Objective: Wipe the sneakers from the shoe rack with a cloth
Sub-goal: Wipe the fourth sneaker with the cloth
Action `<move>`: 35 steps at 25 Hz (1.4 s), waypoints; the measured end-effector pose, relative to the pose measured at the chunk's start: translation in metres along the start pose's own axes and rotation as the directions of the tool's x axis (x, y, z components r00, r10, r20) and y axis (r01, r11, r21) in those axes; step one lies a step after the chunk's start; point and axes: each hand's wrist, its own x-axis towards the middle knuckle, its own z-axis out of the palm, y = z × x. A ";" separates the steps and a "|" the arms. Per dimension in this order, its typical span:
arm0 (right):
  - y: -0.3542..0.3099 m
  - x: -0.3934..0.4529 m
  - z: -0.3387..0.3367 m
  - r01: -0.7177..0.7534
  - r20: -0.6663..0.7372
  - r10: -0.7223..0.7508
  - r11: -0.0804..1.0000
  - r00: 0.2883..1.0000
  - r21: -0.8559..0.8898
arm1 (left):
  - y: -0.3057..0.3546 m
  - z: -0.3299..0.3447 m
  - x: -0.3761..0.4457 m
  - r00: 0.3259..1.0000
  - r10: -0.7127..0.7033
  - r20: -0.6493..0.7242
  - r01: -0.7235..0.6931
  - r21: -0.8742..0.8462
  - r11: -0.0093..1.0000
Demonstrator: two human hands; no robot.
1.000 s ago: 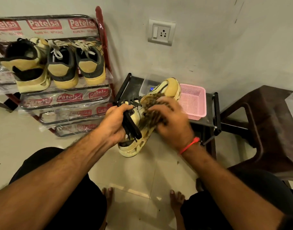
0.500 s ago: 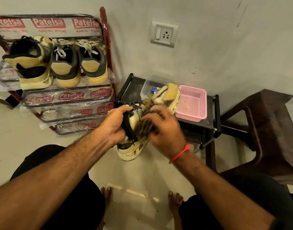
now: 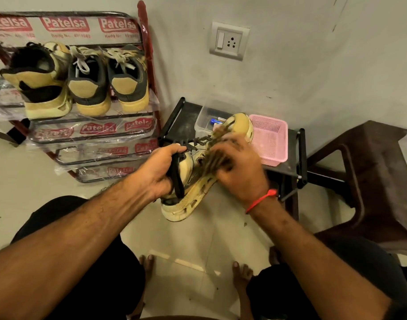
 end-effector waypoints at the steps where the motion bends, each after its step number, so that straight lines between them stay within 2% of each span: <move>1: -0.015 -0.011 0.012 0.073 0.098 -0.077 0.996 0.992 0.044 | 0.001 -0.001 0.001 1.000 0.003 -0.015 -0.003 0.033 0.999; 4: -0.045 -0.030 0.030 0.342 0.277 -0.345 0.938 0.897 0.062 | -0.002 -0.004 0.000 0.999 -0.042 0.024 0.040 0.078 0.996; 5: -0.040 -0.022 0.025 0.377 0.271 -0.370 0.926 0.889 0.025 | -0.003 -0.001 -0.002 0.997 -0.050 0.053 0.046 0.074 0.996; 6: -0.029 -0.012 0.017 0.354 0.208 -0.342 0.935 0.917 -0.024 | -0.003 0.000 -0.004 0.996 -0.054 0.077 0.049 0.062 0.997; 8: 0.005 0.013 -0.005 0.181 -0.006 -0.183 0.977 0.983 -0.113 | -0.001 0.003 -0.004 0.996 -0.027 0.087 0.026 0.014 1.000; 10: 0.033 0.026 -0.023 -0.033 -0.148 0.009 0.986 0.989 -0.165 | -0.001 0.003 -0.001 0.998 0.024 0.056 -0.025 0.019 1.000; 12: 0.044 0.023 -0.026 -0.178 -0.174 0.146 0.967 0.974 -0.185 | -0.003 0.002 0.001 0.998 0.059 0.025 -0.060 0.064 0.996; 16: 0.051 0.023 -0.036 -0.283 -0.188 0.253 0.947 0.949 -0.152 | -0.003 0.004 0.001 0.971 0.238 -0.018 -0.232 0.164 0.959; 18: 0.054 0.024 -0.042 -0.292 -0.122 0.278 0.949 0.953 -0.119 | -0.002 0.005 -0.002 0.947 0.322 -0.011 -0.311 0.226 0.923; 21: 0.045 0.017 -0.031 -0.232 0.043 0.239 0.964 0.970 -0.128 | 0.001 0.004 -0.003 0.914 0.406 -0.014 -0.389 0.258 0.885; 24: 0.029 0.009 -0.007 -0.070 0.176 0.094 0.988 0.980 -0.140 | 0.003 0.000 0.000 0.886 0.451 -0.108 -0.413 0.256 0.874; 27: 0.009 -0.004 0.009 0.093 0.320 -0.030 0.979 0.947 -0.183 | 0.007 0.000 -0.003 0.855 0.477 -0.202 -0.445 0.186 0.876; 28: 0.008 -0.005 0.008 0.128 0.327 -0.060 0.973 0.943 -0.192 | 0.008 0.001 -0.006 0.853 0.475 -0.218 -0.449 0.161 0.879; 30: 0.019 0.004 -0.002 0.102 0.209 -0.061 0.977 0.976 -0.189 | 0.011 0.005 -0.011 0.855 0.470 -0.219 -0.446 0.149 0.882; 32: 0.036 0.014 -0.015 -0.040 -0.007 0.040 0.987 0.999 -0.155 | 0.012 0.006 -0.011 0.851 0.481 -0.210 -0.457 0.153 0.876; 35: 0.040 0.018 -0.029 -0.196 -0.169 0.175 0.974 0.970 -0.114 | 0.010 0.008 -0.010 0.842 0.511 -0.173 -0.478 0.202 0.855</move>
